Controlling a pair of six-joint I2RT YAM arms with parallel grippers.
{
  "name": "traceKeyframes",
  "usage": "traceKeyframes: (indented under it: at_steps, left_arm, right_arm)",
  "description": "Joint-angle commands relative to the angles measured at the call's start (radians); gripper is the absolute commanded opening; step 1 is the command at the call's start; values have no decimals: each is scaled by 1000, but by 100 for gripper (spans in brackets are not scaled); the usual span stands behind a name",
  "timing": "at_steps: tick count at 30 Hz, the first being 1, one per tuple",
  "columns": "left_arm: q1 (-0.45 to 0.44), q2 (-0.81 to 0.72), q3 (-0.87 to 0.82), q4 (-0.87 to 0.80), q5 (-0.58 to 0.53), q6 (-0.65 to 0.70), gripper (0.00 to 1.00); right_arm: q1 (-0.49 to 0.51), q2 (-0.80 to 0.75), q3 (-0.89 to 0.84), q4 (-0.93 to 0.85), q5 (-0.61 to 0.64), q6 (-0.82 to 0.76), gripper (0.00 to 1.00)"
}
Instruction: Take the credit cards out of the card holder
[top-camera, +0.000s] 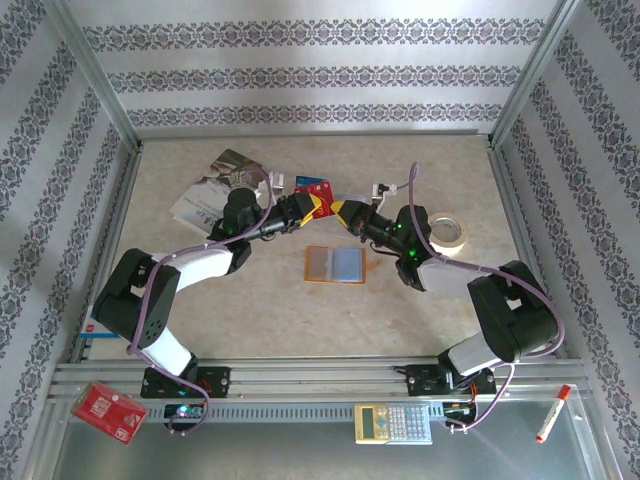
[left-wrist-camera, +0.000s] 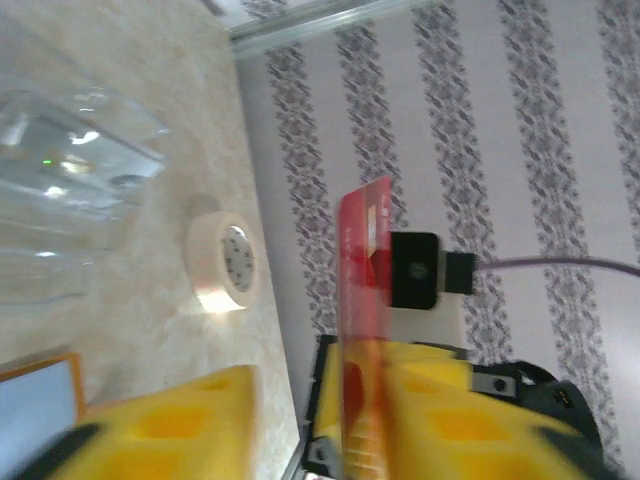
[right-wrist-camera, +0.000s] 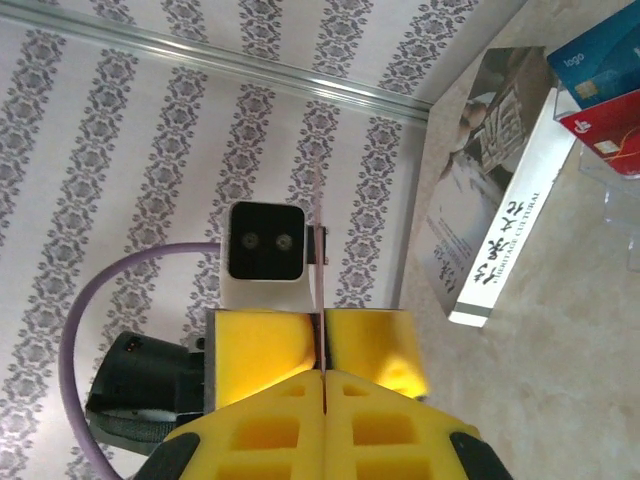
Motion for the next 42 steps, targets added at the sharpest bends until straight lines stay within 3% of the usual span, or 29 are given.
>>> traceKeyframes:
  at_steps: [1, 7, 10, 17, 31, 42]
  left_arm:
    - [57, -72, -57, -149, -82, 73, 64]
    - [112, -195, -54, -640, -267, 320, 86]
    - [130, -236, -26, -817, -360, 405, 96]
    - [184, -242, 24, -939, -357, 500, 100]
    - [243, -217, 32, -929, -238, 517, 100]
    - [242, -176, 30, -894, -161, 477, 100]
  right_arm:
    - [-7, 4, 53, -133, -40, -193, 0]
    - [3, -9, 215, -702, -39, -675, 0]
    - [24, -22, 307, -944, 53, -918, 0]
    - [36, 86, 582, -1323, 144, -1343, 0]
    - [21, 381, 1060, -1562, 115, -1865, 0]
    - [6, 518, 1217, -1631, 71, -2079, 0]
